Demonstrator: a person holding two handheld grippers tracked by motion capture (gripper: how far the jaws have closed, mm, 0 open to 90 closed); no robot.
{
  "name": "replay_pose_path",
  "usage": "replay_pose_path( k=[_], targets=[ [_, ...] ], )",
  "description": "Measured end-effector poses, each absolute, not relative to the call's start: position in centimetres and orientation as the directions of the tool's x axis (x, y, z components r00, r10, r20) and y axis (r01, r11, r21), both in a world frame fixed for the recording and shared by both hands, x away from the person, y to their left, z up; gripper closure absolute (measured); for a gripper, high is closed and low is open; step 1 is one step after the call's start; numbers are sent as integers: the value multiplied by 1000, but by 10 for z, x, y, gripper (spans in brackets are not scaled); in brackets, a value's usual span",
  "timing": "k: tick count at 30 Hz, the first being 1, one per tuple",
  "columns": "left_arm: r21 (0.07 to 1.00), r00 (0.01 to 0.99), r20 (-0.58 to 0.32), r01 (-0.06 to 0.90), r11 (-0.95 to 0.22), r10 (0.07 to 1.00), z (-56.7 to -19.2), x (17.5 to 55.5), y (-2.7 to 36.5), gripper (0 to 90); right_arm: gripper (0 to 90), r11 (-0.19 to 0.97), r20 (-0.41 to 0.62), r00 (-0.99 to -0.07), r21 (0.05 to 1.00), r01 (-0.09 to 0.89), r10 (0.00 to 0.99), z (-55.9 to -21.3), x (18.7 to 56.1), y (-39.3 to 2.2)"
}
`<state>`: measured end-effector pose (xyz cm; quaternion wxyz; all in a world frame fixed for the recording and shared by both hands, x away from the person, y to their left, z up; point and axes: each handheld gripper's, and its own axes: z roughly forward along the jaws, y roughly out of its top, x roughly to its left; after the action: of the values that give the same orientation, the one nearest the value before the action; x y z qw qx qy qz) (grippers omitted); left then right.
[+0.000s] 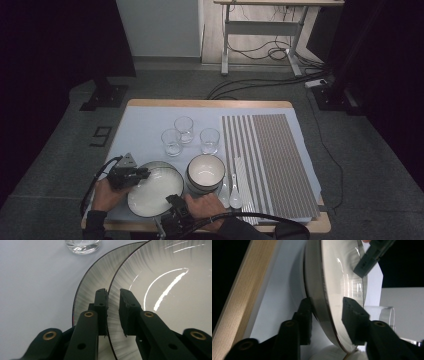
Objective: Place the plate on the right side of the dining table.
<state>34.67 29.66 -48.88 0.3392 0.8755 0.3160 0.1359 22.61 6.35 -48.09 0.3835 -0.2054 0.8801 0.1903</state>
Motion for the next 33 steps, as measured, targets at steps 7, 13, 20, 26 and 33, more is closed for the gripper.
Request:
replay_pose_path(
  k=[7,13,20,26,33],
  targets=[
    [679,762,23,463,-570,647,-489,347,296,771,687,833,-770,-588,140,-535,-249,-487,223,68],
    [675,765,35,457,-580,643,-488,346,295,771,690,831,-784,-564,118,-543,-257,-491,221,70],
    [668,769,43,453,-590,638,-488,345,295,770,763,826,-794,-537,81,-558,-285,-495,218,72],
    [663,776,57,441,-605,628,-487,345,294,752,779,813,-810,-501,54,-579,-303,-498,215,73],
    [667,755,84,442,-600,650,-483,344,297,703,785,804,-820,-478,35,-593,-316,-499,212,74]
  ],
)
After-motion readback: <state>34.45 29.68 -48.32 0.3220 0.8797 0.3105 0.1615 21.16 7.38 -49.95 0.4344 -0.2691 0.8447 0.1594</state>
